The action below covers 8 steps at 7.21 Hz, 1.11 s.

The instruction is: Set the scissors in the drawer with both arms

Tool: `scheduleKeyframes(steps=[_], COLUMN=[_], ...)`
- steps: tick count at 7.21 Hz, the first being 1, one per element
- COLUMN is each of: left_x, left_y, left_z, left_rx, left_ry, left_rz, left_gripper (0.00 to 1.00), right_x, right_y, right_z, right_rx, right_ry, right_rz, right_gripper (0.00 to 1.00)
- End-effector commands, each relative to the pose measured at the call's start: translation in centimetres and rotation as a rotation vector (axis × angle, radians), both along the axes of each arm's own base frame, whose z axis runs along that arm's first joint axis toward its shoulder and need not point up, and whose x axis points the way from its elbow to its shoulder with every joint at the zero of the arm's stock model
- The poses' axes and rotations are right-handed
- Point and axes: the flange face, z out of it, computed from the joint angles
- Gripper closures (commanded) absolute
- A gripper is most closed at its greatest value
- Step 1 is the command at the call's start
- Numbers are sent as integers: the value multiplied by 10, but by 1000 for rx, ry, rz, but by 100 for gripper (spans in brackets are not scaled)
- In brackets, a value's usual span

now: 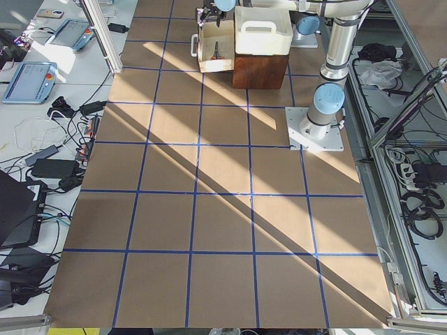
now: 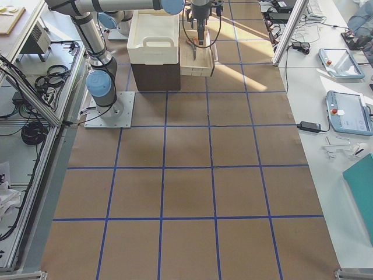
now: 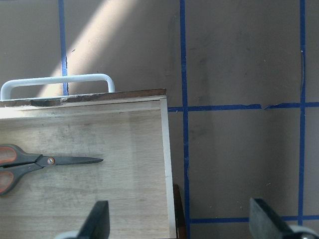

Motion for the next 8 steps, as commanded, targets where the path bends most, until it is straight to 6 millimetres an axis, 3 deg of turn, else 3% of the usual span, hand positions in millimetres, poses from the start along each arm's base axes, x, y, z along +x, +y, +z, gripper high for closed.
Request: scheduleKeyframes(steps=[1,3,5,6,8], left_x=[71,133,169,198,230], left_y=[-10,-9,4,2,-2], left_z=[36,54,66,64,56], left_rx=[29,84,97,87,129], left_ry=[46,52,-1,-50,-58], left_rz=[440,744,910,966,1029], left_gripper=[3,0,0,0,0], right_x=[1,1,1,1,1], right_y=[-1,0,-1,0,0], right_z=[0,0,0,1,2], right_rx=[-1,1,-1,-2,-5], right_ry=[-10,-9,-11,-10,-8], right_rz=[1,1,1,1,1], right_gripper=[0,0,0,0,0])
